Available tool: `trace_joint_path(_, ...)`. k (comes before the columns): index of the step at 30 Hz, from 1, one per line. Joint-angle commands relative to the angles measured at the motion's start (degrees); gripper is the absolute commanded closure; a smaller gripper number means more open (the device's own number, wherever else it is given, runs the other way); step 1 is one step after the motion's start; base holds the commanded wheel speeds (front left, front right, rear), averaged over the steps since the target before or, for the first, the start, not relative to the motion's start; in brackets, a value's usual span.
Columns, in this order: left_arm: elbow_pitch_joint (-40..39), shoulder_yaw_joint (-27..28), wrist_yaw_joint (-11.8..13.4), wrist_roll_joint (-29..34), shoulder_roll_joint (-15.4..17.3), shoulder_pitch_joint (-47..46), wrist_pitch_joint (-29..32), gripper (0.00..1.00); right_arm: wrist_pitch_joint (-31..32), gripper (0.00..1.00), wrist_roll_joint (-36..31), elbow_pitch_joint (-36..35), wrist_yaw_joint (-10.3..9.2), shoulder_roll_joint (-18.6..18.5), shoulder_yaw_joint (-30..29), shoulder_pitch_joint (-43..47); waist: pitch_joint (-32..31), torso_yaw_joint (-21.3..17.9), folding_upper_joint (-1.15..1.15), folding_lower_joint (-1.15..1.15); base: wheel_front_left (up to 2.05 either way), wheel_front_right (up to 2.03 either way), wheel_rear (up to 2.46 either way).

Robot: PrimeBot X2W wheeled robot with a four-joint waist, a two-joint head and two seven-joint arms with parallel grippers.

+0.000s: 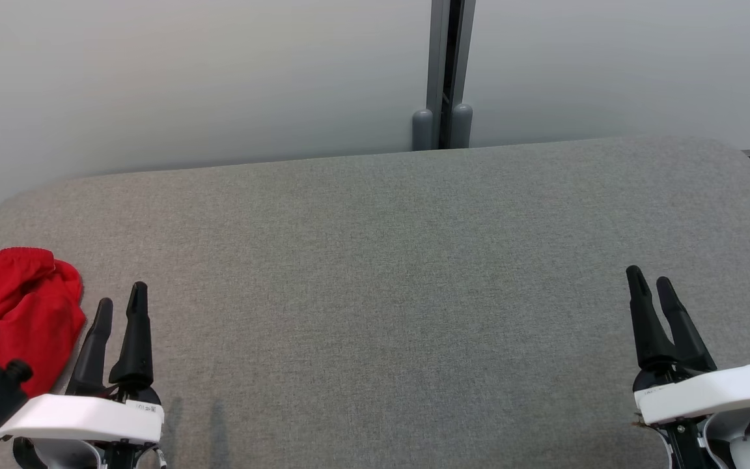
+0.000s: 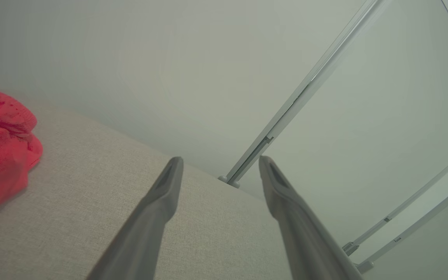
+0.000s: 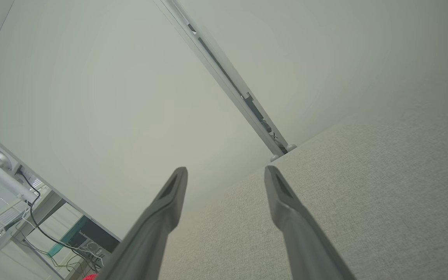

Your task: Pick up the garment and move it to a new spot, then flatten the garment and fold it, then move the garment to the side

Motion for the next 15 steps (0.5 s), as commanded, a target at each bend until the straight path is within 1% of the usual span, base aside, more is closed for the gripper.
trace_joint_path(1,-0.9,-0.5,0.4,2.7,1.2,-1.9,-0.7,0.00,-0.6,0.00,-2.5,-0.8,0.02,-0.6,0.0,-1.3,0.0,0.0,0.00,0.00,0.00,0.00,0.00)
trace_joint_path(10,-0.1,-2.8,1.7,10.5,2.5,-2.4,-2.6,0.00,-1.1,0.00,-11.4,-0.4,0.02,-0.9,-0.2,-1.7,-0.1,0.1,0.00,0.00,0.00,0.00,0.00)
trace_joint_path(11,-0.1,-2.8,1.7,10.5,2.5,-2.4,-2.6,0.00,-1.1,0.00,-11.4,-0.4,0.02,-0.9,-0.2,-1.7,-0.1,0.1,0.00,0.00,0.00,0.00,0.00)
trace_joint_path(15,0.4,-3.8,2.3,13.5,2.9,-2.5,-3.4,0.00,-1.4,0.00,-15.0,0.0,0.02,-0.6,-0.8,-1.8,-0.1,0.1,0.00,0.00,0.00,0.00,0.00)
